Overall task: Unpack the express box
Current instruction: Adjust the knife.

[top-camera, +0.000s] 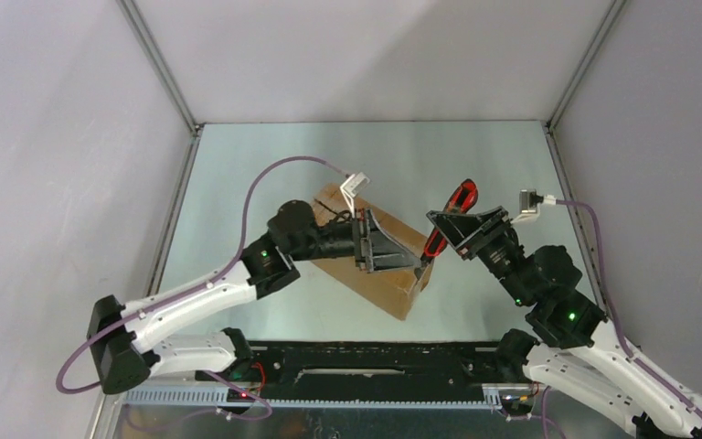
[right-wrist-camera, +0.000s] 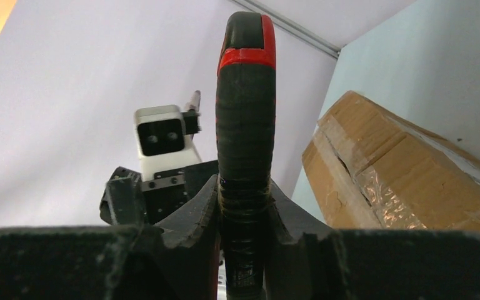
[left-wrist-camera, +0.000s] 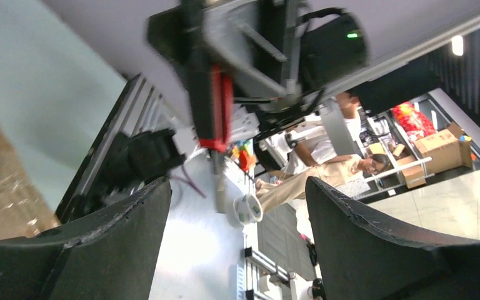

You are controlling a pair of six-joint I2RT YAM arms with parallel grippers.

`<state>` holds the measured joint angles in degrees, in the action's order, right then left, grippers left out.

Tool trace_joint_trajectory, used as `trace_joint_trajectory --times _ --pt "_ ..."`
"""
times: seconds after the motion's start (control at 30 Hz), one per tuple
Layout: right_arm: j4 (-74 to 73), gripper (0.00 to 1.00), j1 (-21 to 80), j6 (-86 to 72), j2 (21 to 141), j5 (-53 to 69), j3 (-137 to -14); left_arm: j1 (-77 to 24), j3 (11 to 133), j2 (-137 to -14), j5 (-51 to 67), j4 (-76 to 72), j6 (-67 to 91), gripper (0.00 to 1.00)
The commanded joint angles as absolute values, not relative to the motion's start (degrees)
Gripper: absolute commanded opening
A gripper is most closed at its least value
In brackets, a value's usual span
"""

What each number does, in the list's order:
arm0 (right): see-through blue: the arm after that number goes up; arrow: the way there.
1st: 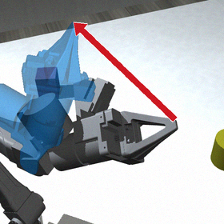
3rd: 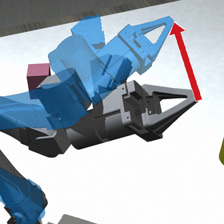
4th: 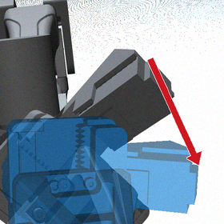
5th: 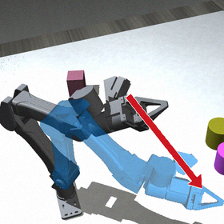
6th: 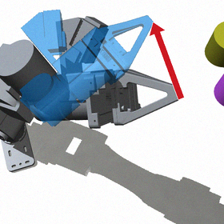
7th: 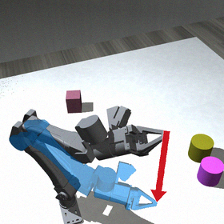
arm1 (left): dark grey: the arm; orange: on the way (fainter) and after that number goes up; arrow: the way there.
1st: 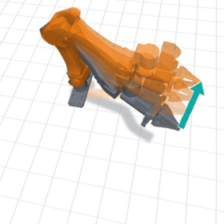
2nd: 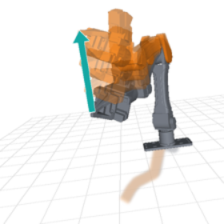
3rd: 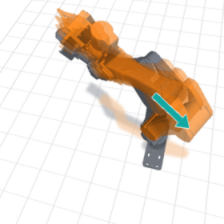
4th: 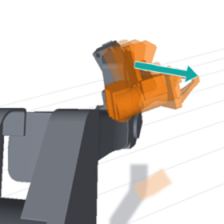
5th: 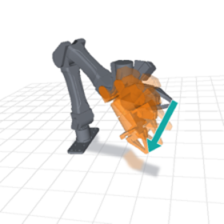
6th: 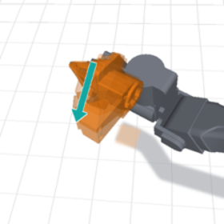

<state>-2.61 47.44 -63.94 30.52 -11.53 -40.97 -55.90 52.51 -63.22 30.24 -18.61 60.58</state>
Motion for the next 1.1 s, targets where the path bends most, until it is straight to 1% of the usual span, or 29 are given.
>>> trace_joint_trajectory --times 0.0,0.07,0.13,0.23,0.3,0.43,0.53,0.6,0.67,0.7,0.77,0.83,0.9,0.93,0.97,1.0,1.07 --pt "1.8 0.0 48.7 -61.0 29.7 -16.4 -41.0 -56.3 58.8 -65.2 32.9 -8.6 56.1 0.84" --pt "2.3 0.0 48.4 -59.6 30.0 -15.1 -41.2 -56.3 59.0 -66.2 35.0 -9.0 57.4 0.85" --pt "2.8 0.0 48.4 -59.9 31.4 -13.7 -41.5 -56.5 58.0 -67.0 36.3 -14.0 60.4 0.87" --pt "3.7 0.0 49.7 -60.5 33.3 -13.1 -41.4 -57.0 59.2 -68.8 36.8 -16.5 62.7 0.84" --pt "4.7 0.0 50.2 -60.2 33.7 -14.0 -41.1 -57.8 59.1 -70.0 36.9 -18.8 64.7 0.81" --pt "5.4 0.0 50.7 -59.7 34.1 -14.7 -41.0 -58.4 55.2 -70.9 34.8 -29.7 72.0 0.69" --pt "5.1 0.0 51.0 -59.4 34.0 -15.2 -40.9 -58.2 53.1 -70.8 31.8 -34.6 75.1 0.56" --pt "5.2 0.0 51.2 -58.8 33.9 -14.0 -40.5 -57.5 52.5 -71.0 31.5 -36.1 75.6 0.34" --pt "4.0 0.0 51.2 -58.2 33.3 -12.9 -40.5 -56.4 52.7 -70.9 32.7 -35.2 74.8 0.03" --pt "3.1 0.0 51.0 -57.8 32.7 -12.1 -40.5 -55.7 53.1 -70.7 33.8 -32.9 73.2 0.0" --pt "1.1 0.0 50.4 -56.9 31.3 -9.7 -40.5 -54.7 55.0 -70.0 37.4 -26.6 67.8 0.0" --pt "-2.2 0.23 48.9 -56.3 29.5 -6.1 -40.5 -53.7 59.8 -69.6 43.1 -16.2 59.1 0.0" --pt "-5.3 0.51 47.3 -55.5 26.8 -1.4 -40.5 -52.9 64.7 -68.8 47.0 -1.0 45.6 0.0" --pt "-7.1 0.68 46.3 -55.0 25.2 1.4 -40.6 -52.5 67.1 -68.6 48.7 7.9 38.8 0.0" --pt "-9.3 0.79 45.2 -54.4 23.7 3.8 -40.9 -52.3 68.8 -68.6 50.7 13.5 33.3 0.0" --pt "-11.6 0.83 44.3 -53.8 22.1 6.5 -41.1 -51.9 70.7 -69.1 52.3 19.9 28.3 0.0" --pt "-17.0 0.9 42.4 -53.1 18.7 11.2 -41.6 -51.3 73.8 -70.1 50.7 32.7 17.9 0.0"
